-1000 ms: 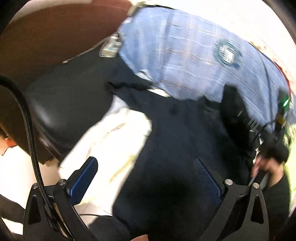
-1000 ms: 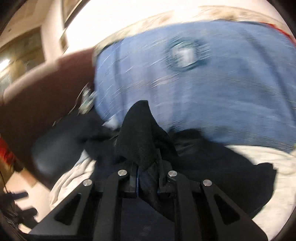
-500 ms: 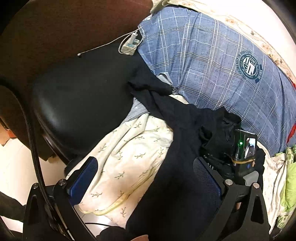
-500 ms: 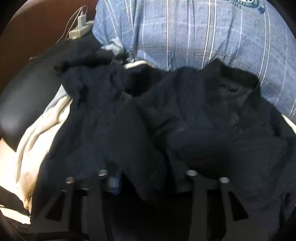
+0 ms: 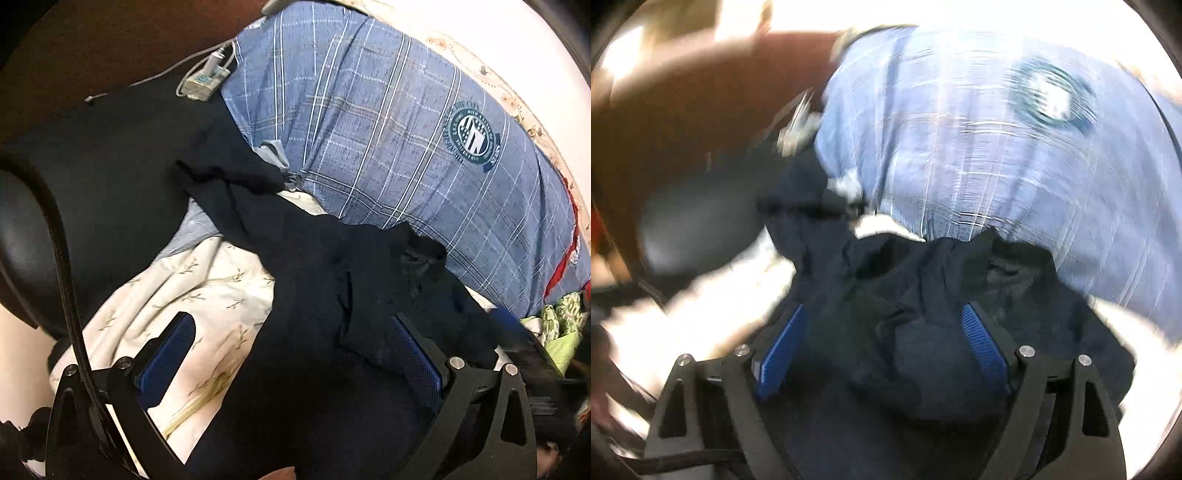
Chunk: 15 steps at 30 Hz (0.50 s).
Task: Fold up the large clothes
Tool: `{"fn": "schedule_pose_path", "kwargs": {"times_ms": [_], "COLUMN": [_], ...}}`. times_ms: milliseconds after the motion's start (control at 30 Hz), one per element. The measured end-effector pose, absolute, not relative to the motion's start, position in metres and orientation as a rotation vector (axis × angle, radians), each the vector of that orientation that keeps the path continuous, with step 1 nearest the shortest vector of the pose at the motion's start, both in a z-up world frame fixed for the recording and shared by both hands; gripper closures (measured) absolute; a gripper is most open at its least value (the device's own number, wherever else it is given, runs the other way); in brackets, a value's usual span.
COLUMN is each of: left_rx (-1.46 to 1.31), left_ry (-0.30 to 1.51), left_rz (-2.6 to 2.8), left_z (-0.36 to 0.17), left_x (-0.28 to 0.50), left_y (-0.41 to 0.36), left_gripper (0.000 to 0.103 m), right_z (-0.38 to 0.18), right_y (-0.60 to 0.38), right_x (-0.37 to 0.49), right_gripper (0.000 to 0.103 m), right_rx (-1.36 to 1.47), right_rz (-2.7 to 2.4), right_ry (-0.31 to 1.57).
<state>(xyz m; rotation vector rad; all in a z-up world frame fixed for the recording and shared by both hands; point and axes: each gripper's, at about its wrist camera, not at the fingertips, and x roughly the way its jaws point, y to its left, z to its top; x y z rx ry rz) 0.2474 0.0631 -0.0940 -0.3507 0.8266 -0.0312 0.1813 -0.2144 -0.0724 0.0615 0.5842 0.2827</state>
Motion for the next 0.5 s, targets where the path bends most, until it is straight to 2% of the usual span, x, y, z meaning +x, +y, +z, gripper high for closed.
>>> {"fn": "schedule_pose_path", "kwargs": {"times_ms": [133,233,300,367,500], "left_rx": [-0.410,-0.631,-0.745,-0.682,-0.558], "left_ry": [0.694,0.719,0.797,0.860,0.924], "left_rz": [0.047,0.078,0.109,0.089,-0.006], "left_z": [-0.106,-0.126,-0.137,-0.134,-0.136], "left_x": [0.285,0.338,0.373,0.402,0.428], "left_y": [0.106,0.175,0.213,0.212,0.159], "left_gripper": [0.000,0.000,0.000,0.000,0.000], "right_z": [-0.061,-0.058,-0.057,-0.061,-0.074], "right_y": [-0.268,-0.295,-0.312,-0.324,-0.327], "right_x": [0.140,0.102,0.081,0.072,0.082], "right_gripper": [0.017,0.017,0.017,0.015,0.015], "right_rx": [0.188,0.238,0.293,0.353,0.401], "right_rz": [0.162,0.096,0.070,0.052,0.029], "right_ry": [0.555,0.538,0.521,0.505,0.516]}}
